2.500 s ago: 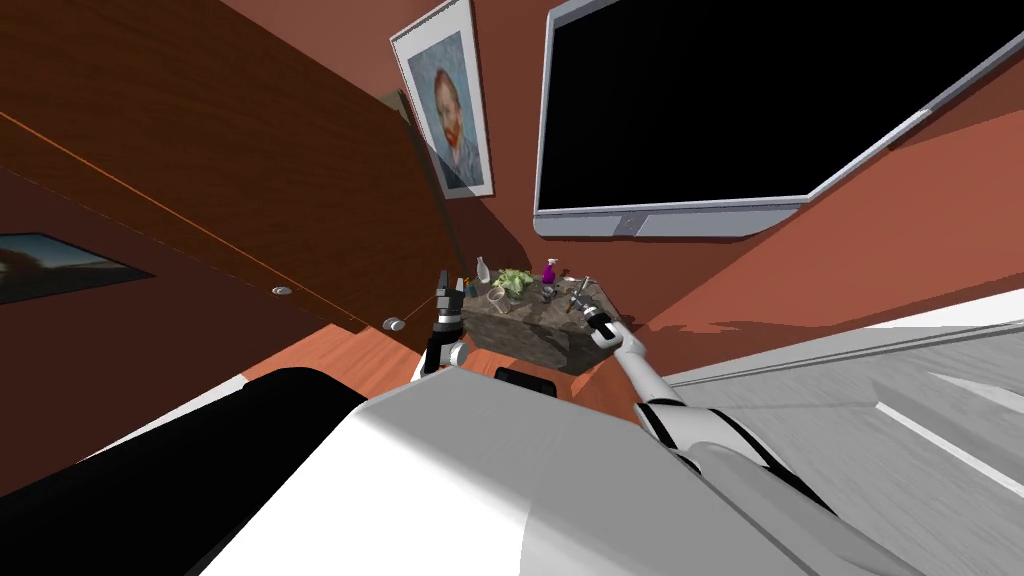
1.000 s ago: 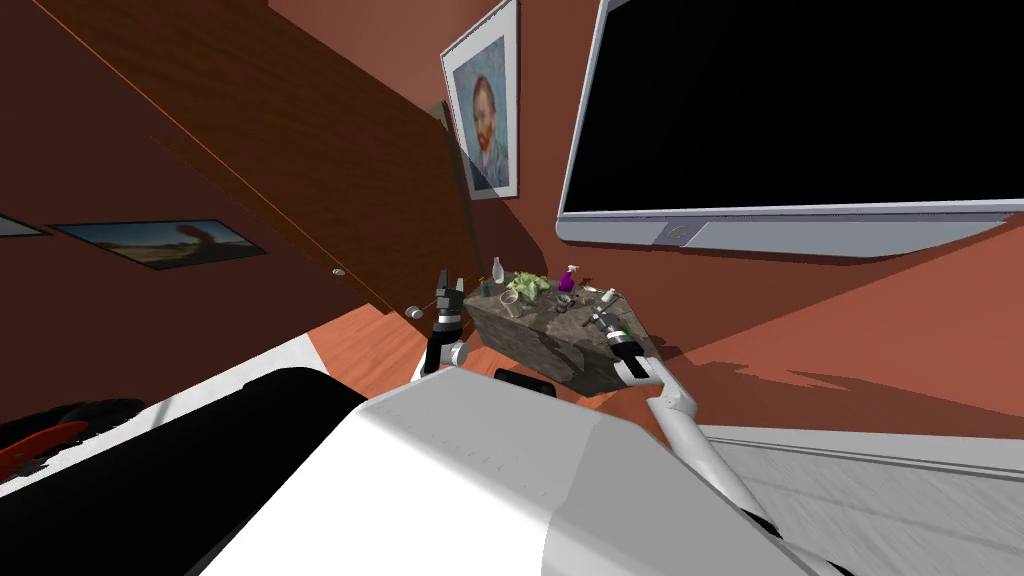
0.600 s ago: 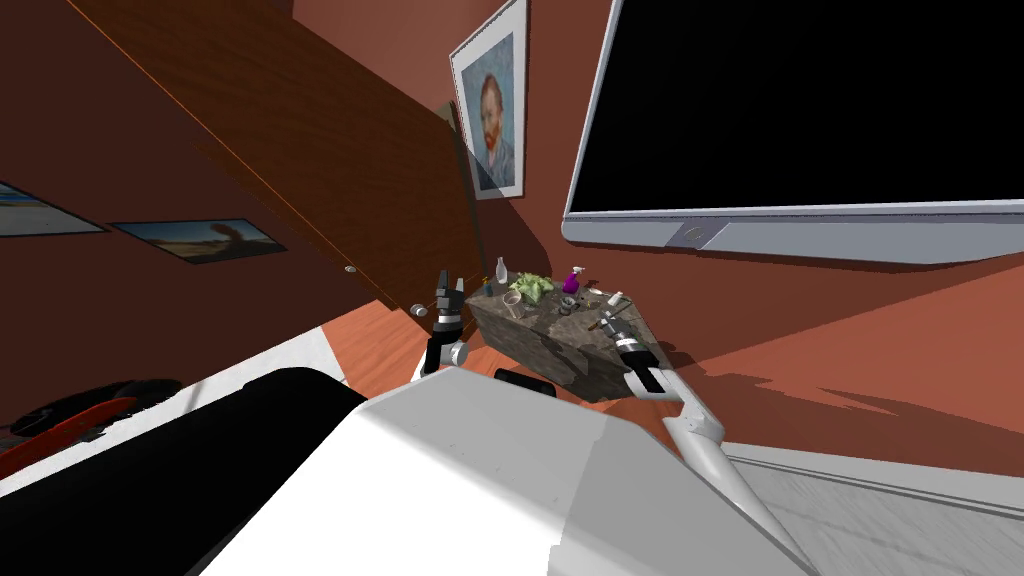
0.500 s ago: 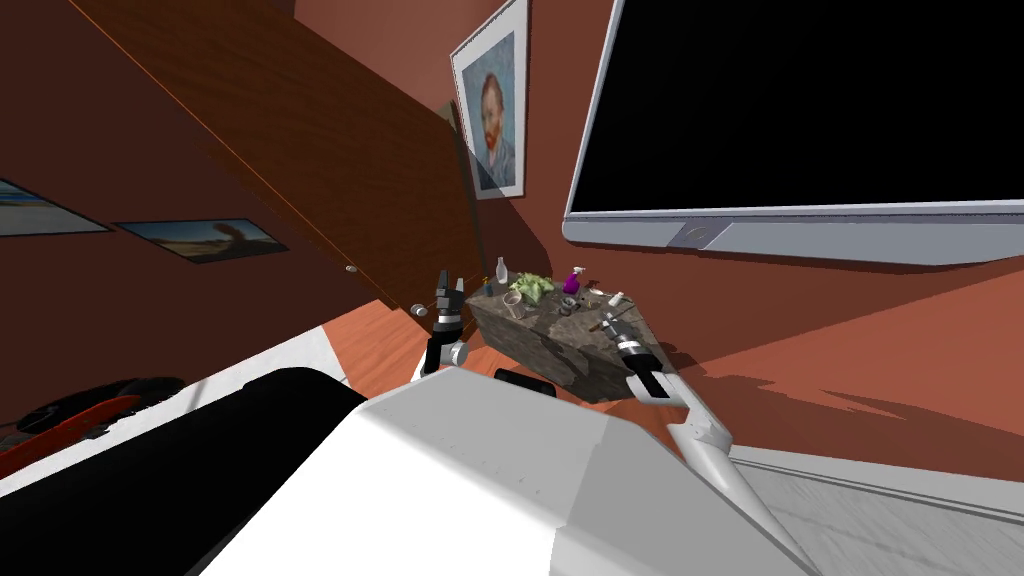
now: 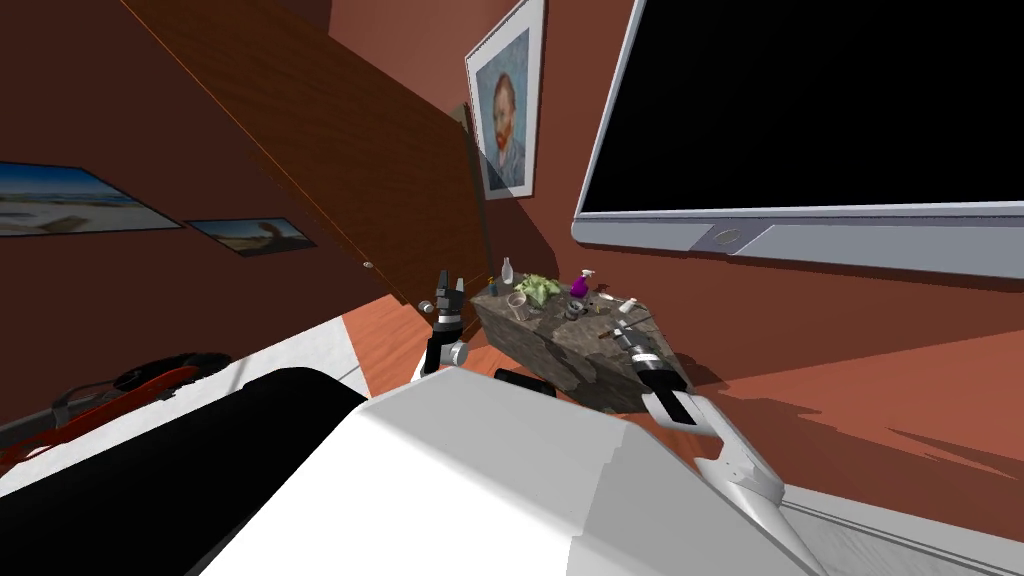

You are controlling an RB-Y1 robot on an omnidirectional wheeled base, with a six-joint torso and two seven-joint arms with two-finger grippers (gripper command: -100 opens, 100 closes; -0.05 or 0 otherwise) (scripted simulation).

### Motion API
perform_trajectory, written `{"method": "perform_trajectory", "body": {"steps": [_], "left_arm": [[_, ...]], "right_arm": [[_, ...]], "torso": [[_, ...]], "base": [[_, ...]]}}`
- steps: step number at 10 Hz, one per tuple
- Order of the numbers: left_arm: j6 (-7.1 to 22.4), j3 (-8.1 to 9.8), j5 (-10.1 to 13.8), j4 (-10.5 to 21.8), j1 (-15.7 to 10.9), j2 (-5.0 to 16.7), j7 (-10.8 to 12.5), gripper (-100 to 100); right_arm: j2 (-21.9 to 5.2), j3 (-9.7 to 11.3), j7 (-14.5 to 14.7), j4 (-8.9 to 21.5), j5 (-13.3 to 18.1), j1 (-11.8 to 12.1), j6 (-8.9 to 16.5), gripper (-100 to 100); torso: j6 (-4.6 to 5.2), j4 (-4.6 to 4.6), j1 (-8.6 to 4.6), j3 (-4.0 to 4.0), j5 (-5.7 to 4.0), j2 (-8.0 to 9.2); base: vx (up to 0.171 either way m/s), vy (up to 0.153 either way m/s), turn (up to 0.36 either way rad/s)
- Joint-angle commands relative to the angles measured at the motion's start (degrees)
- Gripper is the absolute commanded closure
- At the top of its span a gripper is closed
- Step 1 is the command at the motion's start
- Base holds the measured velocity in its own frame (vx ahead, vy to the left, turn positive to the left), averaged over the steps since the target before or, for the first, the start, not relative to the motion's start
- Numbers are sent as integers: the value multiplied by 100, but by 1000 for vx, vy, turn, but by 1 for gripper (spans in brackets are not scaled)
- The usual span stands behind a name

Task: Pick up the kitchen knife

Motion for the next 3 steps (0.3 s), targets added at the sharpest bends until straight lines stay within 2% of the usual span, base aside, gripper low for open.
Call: {"method": "perform_trajectory", "body": {"steps": [1, 2, 3], "left_arm": [[0, 0, 0, 0, 0, 0, 0, 0], [0, 0, 0, 0, 0, 0, 0, 0], [0, 0, 0, 0, 0, 0, 0, 0]], "right_arm": [[-47, -29, -36, -228, -9, 224, 45, 100], [-20, -14, -11, -159, 0, 148, 32, 100], [-24, -17, -14, -178, 1, 164, 38, 0]], "torso": [[0, 0, 0, 0, 0, 0], [4, 1, 0, 3, 0, 6], [1, 1, 1, 4, -1, 8]], "base": [[17, -8, -2], [3, -2, -10], [0, 0, 0]]}}
